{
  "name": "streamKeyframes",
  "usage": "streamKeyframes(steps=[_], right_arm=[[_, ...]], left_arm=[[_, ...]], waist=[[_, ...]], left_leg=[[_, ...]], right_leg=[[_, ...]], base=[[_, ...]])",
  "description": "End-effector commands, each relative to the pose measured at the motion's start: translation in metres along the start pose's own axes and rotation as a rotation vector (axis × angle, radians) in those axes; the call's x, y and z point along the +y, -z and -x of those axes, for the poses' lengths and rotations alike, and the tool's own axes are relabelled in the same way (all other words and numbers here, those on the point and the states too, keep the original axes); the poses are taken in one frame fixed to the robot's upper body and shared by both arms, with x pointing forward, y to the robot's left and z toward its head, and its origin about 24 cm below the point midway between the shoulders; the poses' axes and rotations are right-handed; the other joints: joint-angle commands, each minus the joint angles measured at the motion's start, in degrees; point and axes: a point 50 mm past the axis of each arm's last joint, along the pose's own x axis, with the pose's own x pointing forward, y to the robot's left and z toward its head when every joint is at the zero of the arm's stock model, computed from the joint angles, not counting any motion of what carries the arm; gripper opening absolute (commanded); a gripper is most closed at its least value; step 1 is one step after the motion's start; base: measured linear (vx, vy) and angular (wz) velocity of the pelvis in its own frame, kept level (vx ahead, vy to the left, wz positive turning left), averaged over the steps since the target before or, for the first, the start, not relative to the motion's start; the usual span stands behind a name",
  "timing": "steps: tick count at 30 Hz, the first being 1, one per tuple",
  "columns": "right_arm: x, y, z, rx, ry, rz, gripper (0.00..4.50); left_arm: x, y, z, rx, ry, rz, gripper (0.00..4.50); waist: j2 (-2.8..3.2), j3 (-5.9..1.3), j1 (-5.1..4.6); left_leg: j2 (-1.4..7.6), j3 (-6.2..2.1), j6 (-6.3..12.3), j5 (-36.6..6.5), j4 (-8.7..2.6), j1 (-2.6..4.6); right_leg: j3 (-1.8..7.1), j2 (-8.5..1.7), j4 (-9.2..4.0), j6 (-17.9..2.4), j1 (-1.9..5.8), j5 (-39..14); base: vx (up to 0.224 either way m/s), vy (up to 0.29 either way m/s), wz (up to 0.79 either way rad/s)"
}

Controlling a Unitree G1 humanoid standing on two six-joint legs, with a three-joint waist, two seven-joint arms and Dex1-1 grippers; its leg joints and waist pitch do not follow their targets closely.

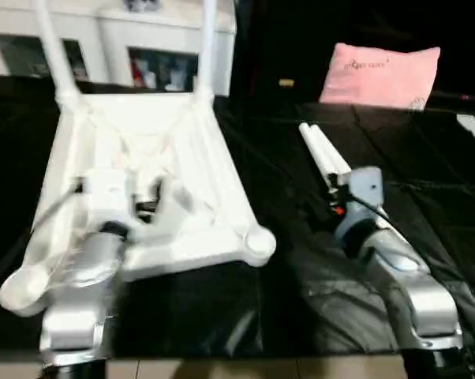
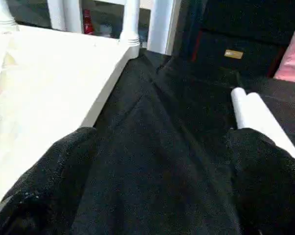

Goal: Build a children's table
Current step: Move to table

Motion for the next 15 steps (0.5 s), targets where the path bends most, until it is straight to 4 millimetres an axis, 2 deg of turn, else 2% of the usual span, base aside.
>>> streamKeyframes(steps=[1, 2, 3, 4, 5, 6, 8, 9, 10, 12, 14, 15], right_arm=[[-0.008, 0.0, -0.001, 0.013, 0.029, 0.02, 4.5], [-0.009, 0.0, -0.001, 0.014, 0.032, 0.021, 4.5], [-0.012, -0.002, -0.002, 0.013, 0.046, 0.029, 4.5], [-0.012, -0.003, -0.003, 0.013, 0.048, 0.029, 4.5], [-0.013, -0.003, -0.003, 0.013, 0.049, 0.029, 4.5], [-0.014, -0.003, -0.004, 0.02, 0.056, 0.031, 4.5], [-0.015, -0.003, -0.004, 0.025, 0.061, 0.034, 4.5], [-0.019, -0.002, -0.006, 0.049, 0.093, 0.04, 4.5], [-0.023, -0.001, -0.008, 0.063, 0.121, 0.032, 4.5], [-0.03, -0.001, -0.011, 0.083, 0.168, 0.031, 4.5], [-0.037, -0.002, -0.014, 0.109, 0.203, 0.055, 4.5], [-0.04, -0.002, -0.016, 0.124, 0.215, 0.063, 4.5]], left_arm=[[-0.003, 0.001, -0.001, 0.01, 0.015, 0.001, 3.23], [-0.003, 0.001, -0.001, 0.011, 0.015, 0.0, 3.23], [-0.003, 0.002, -0.001, 0.012, 0.014, -0.008, 3.23], [-0.003, 0.002, -0.001, 0.013, 0.014, -0.01, 3.23], [-0.003, 0.002, -0.001, 0.015, 0.012, -0.013, 3.23], [-0.003, 0.003, -0.002, 0.018, 0.01, -0.015, 3.23], [-0.003, 0.003, -0.002, 0.018, 0.01, -0.017, 3.23], [-0.004, 0.003, -0.003, 0.018, 0.013, -0.022, 3.23], [-0.005, 0.002, -0.004, 0.021, 0.023, -0.026, 3.23], [-0.006, 0.002, -0.005, 0.02, 0.043, -0.037, 3.23], [-0.009, 0.001, -0.006, 0.017, 0.073, -0.04, 3.23], [-0.01, 0.0, -0.006, 0.012, 0.097, -0.048, 3.23]], waist=[[0.31, -5.39, -0.59], [0.26, -5.2, -0.64], [-0.22, -4.43, -0.33], [-0.25, -3.85, -0.08], [-0.06, -3.75, 0.1], [0.08, -3.37, 0.12], [-0.04, -2.8, 0.16], [0.08, -2.27, 0.56], [0.17, -2.1, 0.53], [0.46, -1.65, 0.42], [0.5, -1.51, 0.47], [0.55, -1.41, 0.5]], left_leg=[[-2.85, -0.08, 14.26, 54.6, -0.31, 1.36], [-3.23, 0.04, 13.24, 58.73, 0.05, 0.92], [-3.65, 1.33, 9.33, 53.41, -0.25, -0.82], [-2.69, 1.89, 6.7, 41.81, -1.33, -1.05], [-2.11, 2.07, 5.33, 37.3, -1.72, -0.86], [-1.59, 2.39, 3.02, 30.22, -2.53, -1.13], [-1.23, 2.72, 1.8, 21.87, -3.38, -1.41], [-0.69, 2.79, 0.05, 10.18, -4.46, -2.01], [-0.47, 2.79, -0.62, 7.07, -4.66, -1.97], [-0.16, 2.72, -2.76, -0.64, -5.02, -2.12], [-0.21, 2.78, -3.28, -3.23, -5.08, -1.98], [-0.32, 2.89, -3.65, -5.87, -5.11, -2.07]], right_leg=[[2.9, 0.87, 0.46, -13.74, 2.79, 35.14], [3.61, 1.07, 0.67, -12.8, 2.54, 39.0], [5.12, 1.47, -0.06, -9.94, 3.12, 41.98], [5.83, 1.03, -1.18, -9.66, 3.17, 36.5], [6.02, 0.92, -1.6, -10.33, 3.05, 33.19], [6.18, 0.57, -2.2, -11.34, 3.25, 27.87], [6.29, 0.26, -2.99, -11.46, 3.24, 21.56], [6.31, -0.29, -3.81, -10.13, 3.52, 10.32], [6.19, -0.36, -3.98, -9.81, 3.24, 6.69], [5.91, -0.47, -4.62, -7.62, 2.6, -3.94], [5.82, -0.4, -5.02, -6.34, 2.1, -7.96], [5.76, -0.37, -5.52, -4.85, 1.66, -12.81]], base=[[0.0, 0.0, 0.0], [0.0, 0.0, 0.0], [0.0, 0.0, 0.0], [0.0, 0.0, 0.0], [0.0, 0.0, 0.0], [-0.076, -0.023, 0.12], [-0.121, -0.035, 0.08], [-0.113, -0.022, 0.01], [-0.131, -0.012, -0.03], [-0.135, -0.007, -0.02], [-0.122, -0.007, 0.0], [-0.114, -0.009, 0.01]])
